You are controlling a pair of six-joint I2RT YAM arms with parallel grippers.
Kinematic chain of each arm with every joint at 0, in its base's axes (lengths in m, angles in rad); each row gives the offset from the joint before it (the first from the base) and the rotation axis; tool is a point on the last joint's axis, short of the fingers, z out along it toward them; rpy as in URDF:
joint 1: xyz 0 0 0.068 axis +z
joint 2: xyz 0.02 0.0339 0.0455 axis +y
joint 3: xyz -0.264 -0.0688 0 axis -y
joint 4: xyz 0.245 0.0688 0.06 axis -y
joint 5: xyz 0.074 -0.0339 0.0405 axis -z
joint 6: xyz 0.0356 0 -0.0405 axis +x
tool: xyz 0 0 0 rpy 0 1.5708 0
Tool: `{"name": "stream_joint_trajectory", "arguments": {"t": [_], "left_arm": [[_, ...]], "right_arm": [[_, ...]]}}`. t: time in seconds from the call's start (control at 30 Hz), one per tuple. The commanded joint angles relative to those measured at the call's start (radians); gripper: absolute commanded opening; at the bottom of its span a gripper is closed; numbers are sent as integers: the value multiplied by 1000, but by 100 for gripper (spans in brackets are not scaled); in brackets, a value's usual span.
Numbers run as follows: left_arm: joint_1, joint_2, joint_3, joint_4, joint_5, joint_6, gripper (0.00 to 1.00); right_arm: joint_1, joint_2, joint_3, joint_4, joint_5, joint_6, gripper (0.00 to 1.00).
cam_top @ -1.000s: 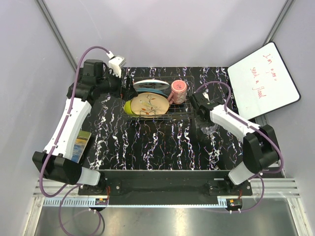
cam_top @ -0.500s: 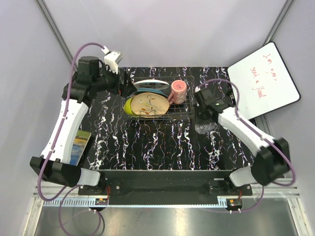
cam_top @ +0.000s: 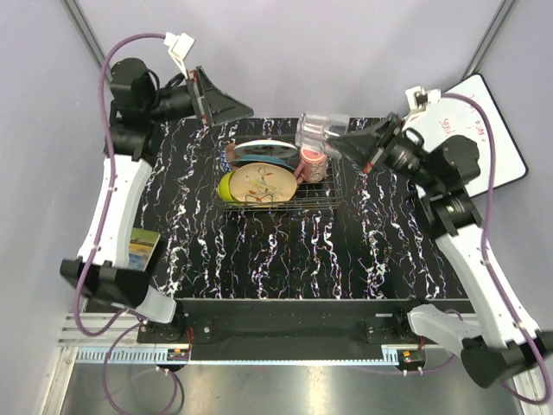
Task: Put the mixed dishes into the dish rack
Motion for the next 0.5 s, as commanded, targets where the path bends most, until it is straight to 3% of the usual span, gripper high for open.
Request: {"name": "stream_joint_trajectory", "arguments": {"t": [0.0,0.13,0.3,0.37,0.47], "left_arm": [[-9,94,66,383,248,-437,99],[-14,95,44,487,242,-475,99],[-22,80,-81,635,210,-539,99],[-37,76,-109,627,201,-503,99],[-46,68,-120,470,173,-348,99]], "right_arm": [[-55,183,-87,833,-245,589,0],[-55,364,-68,1102,-265,824,0],[-55,417,-28,1095,-277,820,0],[-55,431,-22,1094,-279,820,0],[-52,444,-15,1113,-284,835,0]]}}
